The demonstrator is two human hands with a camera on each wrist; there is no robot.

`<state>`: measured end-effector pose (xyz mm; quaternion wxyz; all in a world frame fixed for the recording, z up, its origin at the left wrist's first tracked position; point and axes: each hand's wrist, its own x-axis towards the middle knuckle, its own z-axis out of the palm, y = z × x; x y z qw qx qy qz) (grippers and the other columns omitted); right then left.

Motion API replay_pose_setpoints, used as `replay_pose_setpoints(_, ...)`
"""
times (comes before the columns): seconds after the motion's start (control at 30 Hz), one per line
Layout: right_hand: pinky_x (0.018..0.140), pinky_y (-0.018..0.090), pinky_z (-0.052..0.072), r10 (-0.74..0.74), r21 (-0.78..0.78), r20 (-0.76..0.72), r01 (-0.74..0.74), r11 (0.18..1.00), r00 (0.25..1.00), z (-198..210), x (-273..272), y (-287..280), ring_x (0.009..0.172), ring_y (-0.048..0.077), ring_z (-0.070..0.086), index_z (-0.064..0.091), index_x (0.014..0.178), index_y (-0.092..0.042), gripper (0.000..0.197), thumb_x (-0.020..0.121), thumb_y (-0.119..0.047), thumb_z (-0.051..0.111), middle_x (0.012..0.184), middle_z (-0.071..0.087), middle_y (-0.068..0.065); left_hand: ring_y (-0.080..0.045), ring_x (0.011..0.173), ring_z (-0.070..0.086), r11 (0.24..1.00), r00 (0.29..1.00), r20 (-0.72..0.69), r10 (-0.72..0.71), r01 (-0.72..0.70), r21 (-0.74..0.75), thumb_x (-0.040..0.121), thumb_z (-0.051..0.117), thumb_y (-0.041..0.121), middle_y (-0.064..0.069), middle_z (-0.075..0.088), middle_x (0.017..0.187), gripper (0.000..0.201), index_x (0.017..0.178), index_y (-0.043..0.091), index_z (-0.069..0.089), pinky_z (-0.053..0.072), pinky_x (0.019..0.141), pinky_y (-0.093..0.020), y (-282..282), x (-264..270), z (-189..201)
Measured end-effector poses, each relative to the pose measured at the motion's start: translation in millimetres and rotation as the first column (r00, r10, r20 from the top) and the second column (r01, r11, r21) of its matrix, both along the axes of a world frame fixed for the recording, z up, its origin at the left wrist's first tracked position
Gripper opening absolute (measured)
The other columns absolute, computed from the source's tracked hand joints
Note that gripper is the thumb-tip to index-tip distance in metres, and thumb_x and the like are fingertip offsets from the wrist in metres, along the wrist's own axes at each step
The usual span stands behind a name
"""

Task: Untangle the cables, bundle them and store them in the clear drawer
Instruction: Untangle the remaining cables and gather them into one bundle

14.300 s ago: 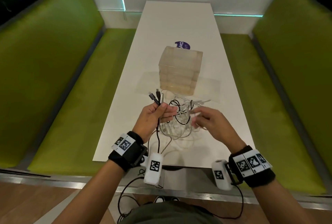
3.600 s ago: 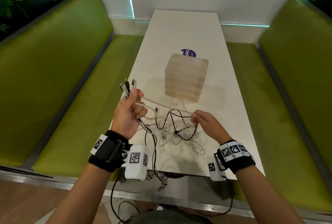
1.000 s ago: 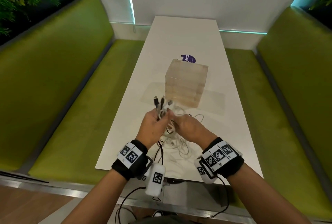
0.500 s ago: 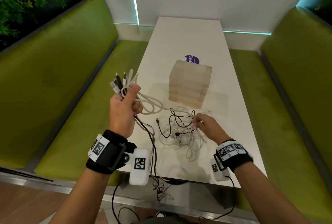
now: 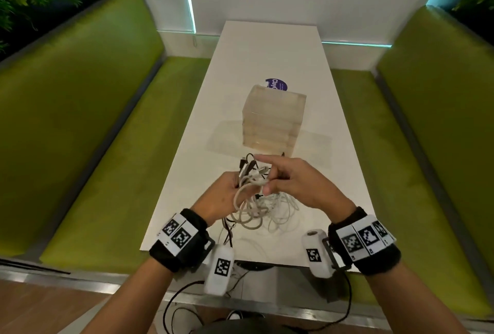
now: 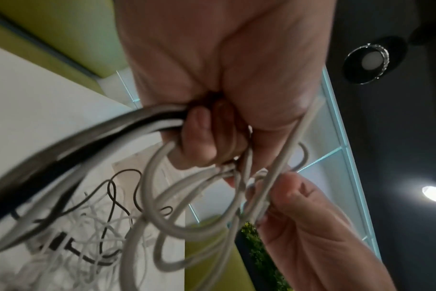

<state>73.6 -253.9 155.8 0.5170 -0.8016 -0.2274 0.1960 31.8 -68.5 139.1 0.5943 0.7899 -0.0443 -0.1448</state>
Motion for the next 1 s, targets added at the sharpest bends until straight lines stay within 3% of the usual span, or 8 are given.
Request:
replay_pose_setpoints(0.13,0.082,0.035,0.056,-0.153,0.021,-0.012,0.153,0.988,0.988,-14,1,1,0.086,0.016,0.068,0.068,0.113,-0.017,0.038,0.076,-0.017,0.076,0.094,0.072,0.003,-0.011,0.044,0.025,0.998,0.995,-0.096,0.041,-0.044,-0.036,0.091,0.063,0.029,0.009,0.035,0.047,0.03,0.068,0.01,0.056,0.022,0.043,-0.023,-3,0,-2)
replay_pose_setpoints(0.23,0.069,0.025,0.051,-0.186,0.08,-0.116,0.195,0.977,0.976,-20,-4,1,0.068,0.003,0.064,0.072,0.104,-0.014,0.021,0.082,-0.012,0.07,0.087,0.072,0.001,-0.012,0.047,0.019,0.996,0.991,-0.131,0.009,-0.02,-0.085,0.081,0.066,0.046,0.004,0.026,0.055,0.043,0.085,0.003,0.061,0.019,0.043,-0.023,-2,-1,-3)
replay_pose_setpoints(0.37,0.061,0.022,0.046,-0.215,0.105,-0.142,0.23,0.967,0.966,-24,-5,-3,0.063,0.002,0.058,0.074,0.085,-0.016,0.007,0.085,-0.014,0.068,0.085,0.074,-0.004,-0.013,0.051,0.014,0.96,0.991,-0.131,-0.031,-0.008,-0.281,0.085,0.059,0.044,-0.005,0.013,0.068,0.024,0.085,0.022,0.069,0.014,0.046,-0.025,6,-5,-6)
replay_pose_setpoints(0.47,0.058,0.02,0.047,-0.187,0.128,-0.151,0.207,0.97,0.971,-22,-5,-8,0.061,0.007,0.058,0.072,0.074,-0.016,0.013,0.085,-0.011,0.068,0.091,0.075,-0.004,-0.01,0.048,0.017,0.951,0.987,-0.142,0.074,-0.113,-0.289,0.085,0.055,0.05,0.002,0.018,0.065,0.039,0.092,0.012,0.057,0.019,0.044,-0.021,8,-6,-10)
replay_pose_setpoints(0.67,0.063,0.025,0.052,-0.042,0.088,-0.147,0.055,0.995,0.988,-20,-11,4,0.067,0.017,0.061,0.074,0.092,-0.011,0.01,0.086,-0.015,0.067,0.081,0.068,0.02,-0.004,0.043,0.031,0.983,0.993,-0.038,0.116,-0.12,-0.137,0.091,0.053,0.041,0.007,0.038,0.057,0.022,0.087,0.02,0.046,0.028,0.042,-0.02,-3,-2,-13)
replay_pose_setpoints(0.83,0.067,0.025,0.052,0.006,0.215,-0.278,0.056,0.975,0.961,-19,-15,1,0.075,0.022,0.06,0.07,0.096,0.001,0.025,0.081,-0.019,0.068,0.089,0.065,0.025,0.008,0.043,0.044,0.993,0.992,0.032,0.119,-0.12,0.015,0.085,0.067,0.03,0.013,0.045,0.063,0.023,0.086,0.023,0.046,0.033,0.046,-0.011,-2,1,-12)
replay_pose_setpoints(0.9,0.068,0.026,0.053,0.033,0.198,-0.28,0.024,0.98,0.959,-17,-16,1,0.074,0.021,0.061,0.067,0.094,0.006,0.03,0.078,-0.019,0.069,0.087,0.066,0.019,0.006,0.043,0.043,0.995,0.995,0.004,0.095,-0.095,-0.025,0.083,0.07,0.028,0.015,0.047,0.06,0.025,0.089,0.021,0.047,0.033,0.046,-0.012,1,0,-14)
replay_pose_setpoints(1.0,0.065,0.025,0.053,0.079,0.15,-0.257,-0.041,0.988,0.963,-18,-16,2,0.069,0.017,0.063,0.067,0.091,0.006,0.014,0.082,-0.005,0.067,0.081,0.067,0.01,-0.001,0.046,0.033,0.967,0.991,-0.08,0.105,-0.121,-0.226,0.079,0.075,0.026,0.015,0.041,0.056,0.029,0.093,0.02,0.05,0.027,0.046,-0.017,14,-2,-17)
